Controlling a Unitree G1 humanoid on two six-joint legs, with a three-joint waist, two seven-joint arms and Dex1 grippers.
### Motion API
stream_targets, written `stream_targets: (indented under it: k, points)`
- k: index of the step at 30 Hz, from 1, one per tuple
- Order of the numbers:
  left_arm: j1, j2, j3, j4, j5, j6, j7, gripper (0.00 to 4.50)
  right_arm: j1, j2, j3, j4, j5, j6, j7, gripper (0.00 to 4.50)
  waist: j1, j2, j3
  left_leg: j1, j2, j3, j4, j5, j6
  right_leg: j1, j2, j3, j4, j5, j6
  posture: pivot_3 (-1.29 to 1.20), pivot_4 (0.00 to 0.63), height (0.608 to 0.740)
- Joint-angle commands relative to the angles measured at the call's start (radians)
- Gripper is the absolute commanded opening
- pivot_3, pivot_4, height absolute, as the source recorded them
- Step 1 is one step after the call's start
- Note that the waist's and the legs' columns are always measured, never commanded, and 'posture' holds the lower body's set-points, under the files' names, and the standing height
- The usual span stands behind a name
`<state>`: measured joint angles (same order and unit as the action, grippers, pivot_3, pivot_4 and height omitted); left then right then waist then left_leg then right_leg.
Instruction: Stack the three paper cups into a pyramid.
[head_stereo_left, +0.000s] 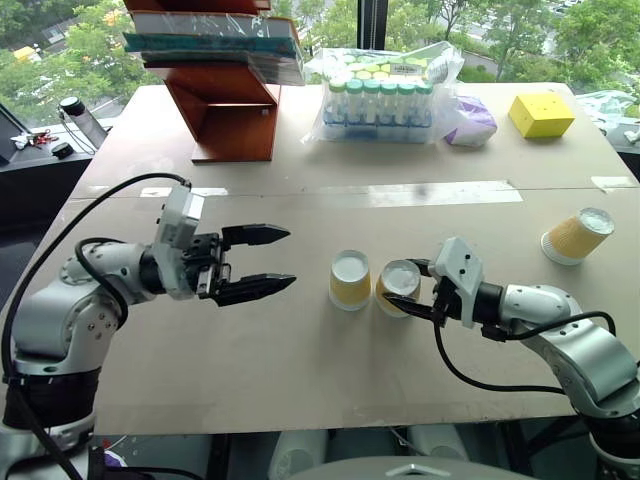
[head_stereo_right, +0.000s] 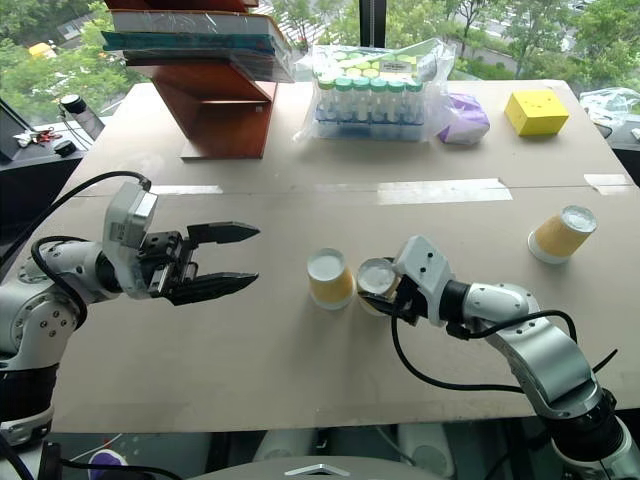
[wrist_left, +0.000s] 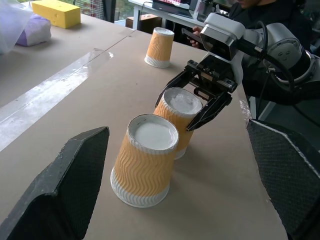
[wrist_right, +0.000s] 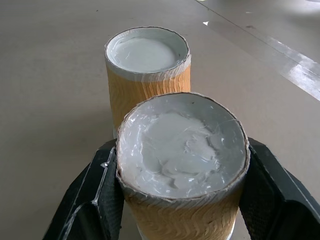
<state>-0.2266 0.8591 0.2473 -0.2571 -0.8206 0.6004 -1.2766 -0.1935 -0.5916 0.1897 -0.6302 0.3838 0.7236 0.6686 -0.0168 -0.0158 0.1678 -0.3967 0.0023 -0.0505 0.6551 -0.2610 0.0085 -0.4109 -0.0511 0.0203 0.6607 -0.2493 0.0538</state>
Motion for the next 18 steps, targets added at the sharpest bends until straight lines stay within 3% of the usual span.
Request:
stream_targets:
  k: [1,17,18]
  points:
    - [0.008,0.016,0.028,0.009,0.005,-0.042,-0.04,4.5,-0.022,0.005,-0.004,-0.02,0.02,0.008,0.004,2.26,0.0,0.0,0.0,0.0,0.0,0.0,0.0,0.0,0.0,0.0,0.0,0.0,0.0,0.0,0.0,0.0,0.15,0.74]
    - [-0.002,0.02,0.03,-0.003,0.0,-0.042,-0.017,4.5,-0.04,0.028,0.008,-0.015,0.036,0.055,-0.006,2.26,0.0,0.0,0.0,0.0,0.0,0.0,0.0,0.0,0.0,0.0,0.0,0.0,0.0,0.0,0.0,0.0,0.15,0.74]
    - [-0.005,0.02,0.029,0.0,0.001,-0.042,-0.018,4.5,-0.041,0.03,0.008,-0.012,0.035,0.057,-0.008,3.39,0.0,0.0,0.0,0.0,0.0,0.0,0.0,0.0,0.0,0.0,0.0,0.0,0.0,0.0,0.0,0.0,0.15,0.74]
